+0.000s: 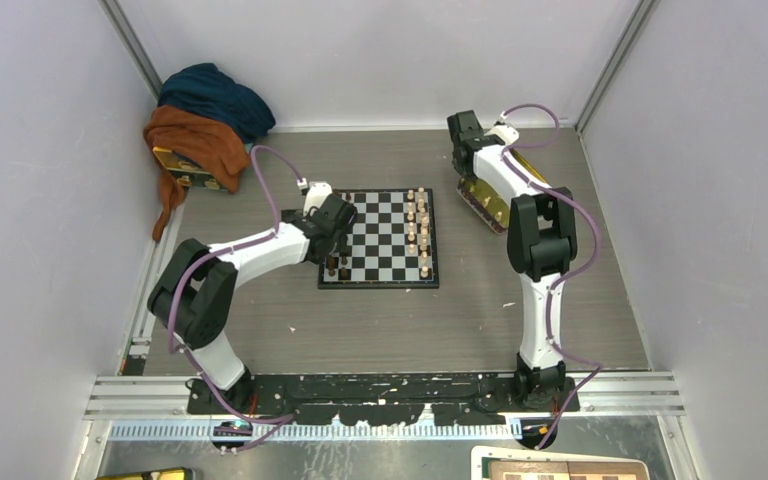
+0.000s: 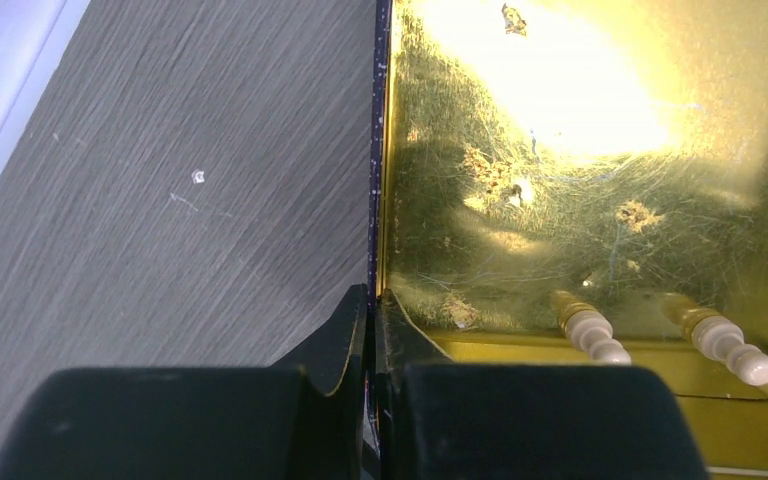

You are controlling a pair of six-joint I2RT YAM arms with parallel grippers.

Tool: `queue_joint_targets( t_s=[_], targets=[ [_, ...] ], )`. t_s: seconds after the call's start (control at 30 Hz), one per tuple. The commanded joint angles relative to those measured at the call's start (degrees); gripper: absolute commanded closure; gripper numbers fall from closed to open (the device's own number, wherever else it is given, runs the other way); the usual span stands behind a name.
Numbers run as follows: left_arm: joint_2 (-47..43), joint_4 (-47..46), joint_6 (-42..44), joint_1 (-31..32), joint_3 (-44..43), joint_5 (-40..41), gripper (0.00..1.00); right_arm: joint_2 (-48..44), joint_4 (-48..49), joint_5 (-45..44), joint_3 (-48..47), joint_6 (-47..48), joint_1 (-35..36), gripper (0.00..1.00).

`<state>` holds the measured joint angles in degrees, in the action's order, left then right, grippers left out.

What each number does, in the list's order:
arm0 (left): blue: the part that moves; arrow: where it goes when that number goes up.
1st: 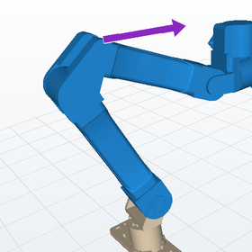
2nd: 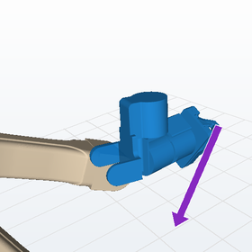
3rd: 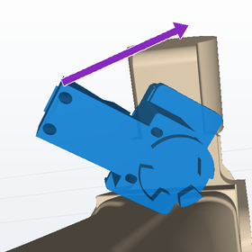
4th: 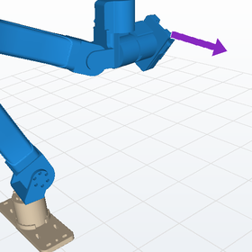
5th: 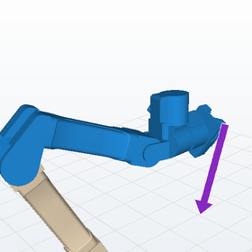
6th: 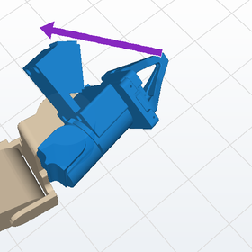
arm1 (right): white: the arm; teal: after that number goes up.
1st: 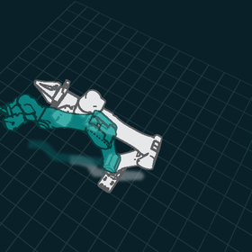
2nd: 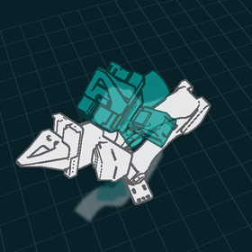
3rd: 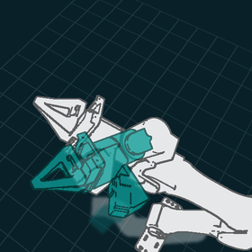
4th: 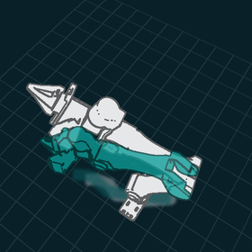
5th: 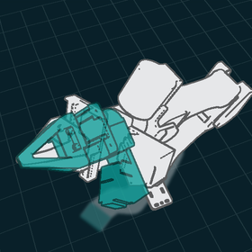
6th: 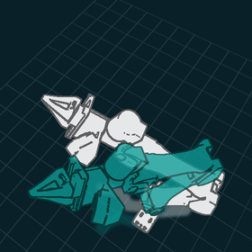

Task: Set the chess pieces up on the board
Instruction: Adjust the chess piece in the storage box.

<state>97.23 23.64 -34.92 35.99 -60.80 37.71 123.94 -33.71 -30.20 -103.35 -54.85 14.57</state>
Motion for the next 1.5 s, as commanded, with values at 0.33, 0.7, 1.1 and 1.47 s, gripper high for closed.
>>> queue_joint_targets(
  t_s=[0.33, 0.7, 1.1, 1.47],
  targets=[
    [-2.76, -2.17, 1.42, -0.2, 0.17, 1.05, 0.0, 7.09, -15.79, -9.94, -14.06, -23.53, -0.28, 0.99],
    [-2.28, -0.97, 0.69, -0.21, -0.69, 0.95, 0.0, 10.12, -17.0, -5.03, -14.82, -32.51, -1.56, 0.92],
    [-2.23, -0.28, -0.24, -0.19, -1.08, 0.69, 0.0, 8.41, -11.54, -4.97, -12.58, -25.16, -1.71, 0.5],
    [-3.73, 0.63, -0.64, -0.13, -1.02, 0.91, 0.0, 3.59, -7.14, -5.39, -10.88, -17.89, -1.09, 0.4]
  ],
)
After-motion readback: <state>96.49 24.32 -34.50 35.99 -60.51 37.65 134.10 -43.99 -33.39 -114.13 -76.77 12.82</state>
